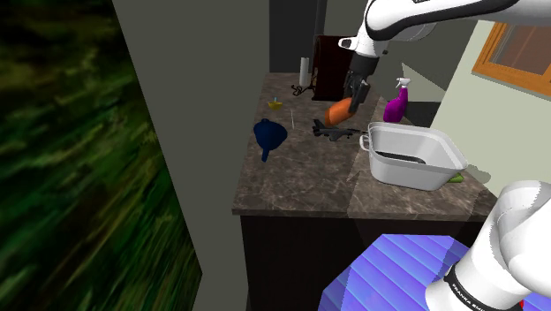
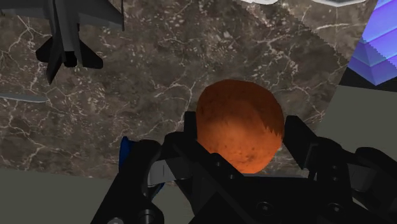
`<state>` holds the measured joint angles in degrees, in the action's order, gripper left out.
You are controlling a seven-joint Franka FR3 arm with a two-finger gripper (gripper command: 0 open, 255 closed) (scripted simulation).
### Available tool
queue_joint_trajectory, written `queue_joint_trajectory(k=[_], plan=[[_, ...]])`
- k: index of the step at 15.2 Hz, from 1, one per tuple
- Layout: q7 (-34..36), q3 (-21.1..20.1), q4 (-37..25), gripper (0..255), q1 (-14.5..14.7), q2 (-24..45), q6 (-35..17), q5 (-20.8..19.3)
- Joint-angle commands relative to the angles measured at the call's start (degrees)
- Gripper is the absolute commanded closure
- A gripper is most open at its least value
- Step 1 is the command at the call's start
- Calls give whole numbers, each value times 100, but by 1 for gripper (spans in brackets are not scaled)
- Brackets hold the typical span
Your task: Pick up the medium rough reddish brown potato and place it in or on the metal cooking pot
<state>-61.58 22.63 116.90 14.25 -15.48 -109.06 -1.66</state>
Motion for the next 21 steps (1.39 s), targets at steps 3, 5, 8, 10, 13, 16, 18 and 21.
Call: queue_joint_trajectory(k=[3, 5, 8, 10, 13, 16, 18, 21], plan=[[-258, 158, 343, 255, -202, -504, 134, -212], [-419, 260, 505, 255, -322, -762, 213, -332], [-679, 425, 697, 255, -509, -1118, 351, -513], [-866, 544, 791, 255, -637, -1333, 453, -633], [-1164, 738, 882, 255, -827, -1618, 615, -815], [-1484, 952, 913, 255, -1011, -1856, 784, -994], [-1709, 1105, 901, 255, -1127, -1987, 897, -1111], [-1960, 1296, 941, 255, -1251, -2111, 945, -1248]])
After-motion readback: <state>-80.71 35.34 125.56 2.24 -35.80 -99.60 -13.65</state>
